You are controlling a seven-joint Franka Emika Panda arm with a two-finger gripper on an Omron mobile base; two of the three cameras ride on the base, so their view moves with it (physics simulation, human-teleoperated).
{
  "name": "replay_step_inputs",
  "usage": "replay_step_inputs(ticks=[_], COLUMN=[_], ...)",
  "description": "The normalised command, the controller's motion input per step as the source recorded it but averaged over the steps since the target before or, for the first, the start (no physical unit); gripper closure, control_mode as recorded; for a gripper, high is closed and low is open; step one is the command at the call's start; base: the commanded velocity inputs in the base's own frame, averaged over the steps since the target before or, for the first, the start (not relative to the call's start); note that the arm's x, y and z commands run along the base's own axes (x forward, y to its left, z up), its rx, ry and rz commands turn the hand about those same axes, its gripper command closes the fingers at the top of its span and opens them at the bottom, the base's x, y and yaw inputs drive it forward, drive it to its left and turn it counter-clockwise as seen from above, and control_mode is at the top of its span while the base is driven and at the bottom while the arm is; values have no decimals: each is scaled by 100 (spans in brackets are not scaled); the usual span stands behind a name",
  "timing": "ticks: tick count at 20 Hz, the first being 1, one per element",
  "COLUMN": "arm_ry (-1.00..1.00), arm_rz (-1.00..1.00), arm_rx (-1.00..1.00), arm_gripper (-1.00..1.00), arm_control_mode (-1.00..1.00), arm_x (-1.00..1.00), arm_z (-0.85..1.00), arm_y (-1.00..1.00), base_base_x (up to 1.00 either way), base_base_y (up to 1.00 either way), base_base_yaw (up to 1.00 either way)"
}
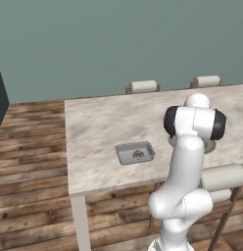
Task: Place two dumplings into each of the tupperware containers and then place the containers in the fridge.
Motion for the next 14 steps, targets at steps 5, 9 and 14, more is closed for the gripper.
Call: replay_step_inputs(ticks=[5,9,14], arm_ry=[0,0,0], arm_rz=[0,0,0], arm_rx=[0,0,0], arm_gripper=[-100,-100,100], arm_control_mode=[-100,-100,-100], arm_x=[40,33,17], arm_z=[-17,-17,-25], arm_y=[-9,-1,-6], base_base_x=[0,0,0], base_base_y=[0,0,0], base_base_yaw=[0,0,0])
